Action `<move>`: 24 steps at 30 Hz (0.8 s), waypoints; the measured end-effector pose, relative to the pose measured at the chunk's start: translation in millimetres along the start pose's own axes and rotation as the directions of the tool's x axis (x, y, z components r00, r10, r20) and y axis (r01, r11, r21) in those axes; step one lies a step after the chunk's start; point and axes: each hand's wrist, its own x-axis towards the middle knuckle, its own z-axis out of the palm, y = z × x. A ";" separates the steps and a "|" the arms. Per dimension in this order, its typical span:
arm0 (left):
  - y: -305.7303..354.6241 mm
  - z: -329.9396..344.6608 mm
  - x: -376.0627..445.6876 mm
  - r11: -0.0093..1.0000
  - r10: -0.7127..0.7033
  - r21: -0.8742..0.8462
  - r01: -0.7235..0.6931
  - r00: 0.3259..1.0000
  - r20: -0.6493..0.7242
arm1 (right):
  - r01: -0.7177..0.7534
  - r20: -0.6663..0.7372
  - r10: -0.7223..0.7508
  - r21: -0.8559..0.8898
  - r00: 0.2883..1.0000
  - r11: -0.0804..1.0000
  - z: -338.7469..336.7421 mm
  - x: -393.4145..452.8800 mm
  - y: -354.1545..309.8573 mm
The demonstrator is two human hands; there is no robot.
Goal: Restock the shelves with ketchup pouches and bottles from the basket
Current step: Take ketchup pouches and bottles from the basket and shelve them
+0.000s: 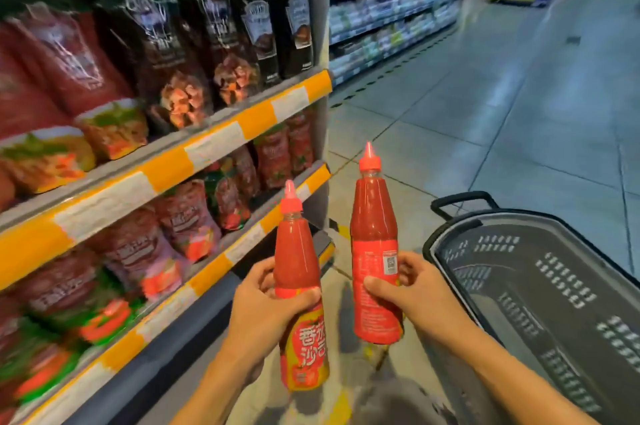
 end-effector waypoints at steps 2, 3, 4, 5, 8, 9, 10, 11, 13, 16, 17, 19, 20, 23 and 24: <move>-24.9 12.6 36.3 0.999 -0.033 0.029 0.033 0.999 0.007 | -0.042 -0.019 0.042 0.000 0.999 0.999 -0.4 32.9 23.1; -37.9 18.4 54.5 0.998 -0.051 0.043 0.051 0.999 0.003 | -0.062 -0.021 0.062 0.007 0.998 0.998 0.9 49.7 35.8; -50.7 24.0 71.4 0.996 -0.072 0.058 0.072 0.997 0.000 | -0.084 -0.024 0.084 0.018 0.996 0.996 3.0 65.9 49.1; -63.8 29.1 87.8 0.993 -0.096 0.071 0.095 0.995 0.000 | -0.103 -0.028 0.104 0.031 0.994 0.994 5.7 81.8 62.8; -104.9 39.1 134.5 0.979 -0.172 0.113 0.171 0.985 -0.002 | -0.170 -0.022 0.172 0.070 0.985 0.983 15.9 126.1 108.4; -118.0 41.8 148.4 0.973 -0.195 0.121 0.195 0.981 -0.007 | -0.193 -0.013 0.194 0.070 0.981 0.979 20.1 139.6 123.3; -128.5 43.8 160.6 0.968 -0.215 0.128 0.216 0.976 -0.018 | -0.206 -0.007 0.207 0.065 0.978 0.976 25.0 152.0 138.2; -138.0 45.6 172.5 0.965 -0.222 0.137 0.225 0.974 -0.036 | -0.209 -0.011 0.210 0.052 0.978 0.977 29.4 164.4 152.9; -153.9 45.9 194.9 0.965 -0.203 0.156 0.212 0.977 -0.067 | -0.190 -0.029 0.189 -0.049 0.982 0.981 38.6 188.0 178.5; -173.2 37.0 223.4 0.972 -0.174 0.145 0.187 0.980 -0.096 | -0.185 -0.008 0.186 -0.117 0.983 0.976 54.0 217.2 203.6; -178.3 33.1 232.0 0.973 -0.177 0.132 0.189 0.979 -0.098 | -0.180 0.006 0.182 -0.128 0.983 0.975 60.1 225.1 209.5; -186.7 25.8 250.2 0.977 -0.170 0.111 0.181 0.980 -0.102 | -0.155 0.033 0.161 -0.138 0.986 0.978 71.3 241.1 221.0; -187.9 22.8 256.2 0.975 -0.179 0.114 0.191 0.978 -0.107 | -0.141 0.048 0.148 -0.128 0.988 0.982 76.4 248.5 226.3; -200.2 5.6 266.5 0.957 -0.221 0.166 0.238 0.969 -0.112 | -0.080 0.069 0.088 -0.100 0.994 0.992 89.8 268.9 237.0; -201.9 2.6 273.2 0.949 -0.241 0.196 0.248 0.969 -0.057 | -0.053 0.082 0.061 -0.092 0.995 0.994 93.8 275.3 238.7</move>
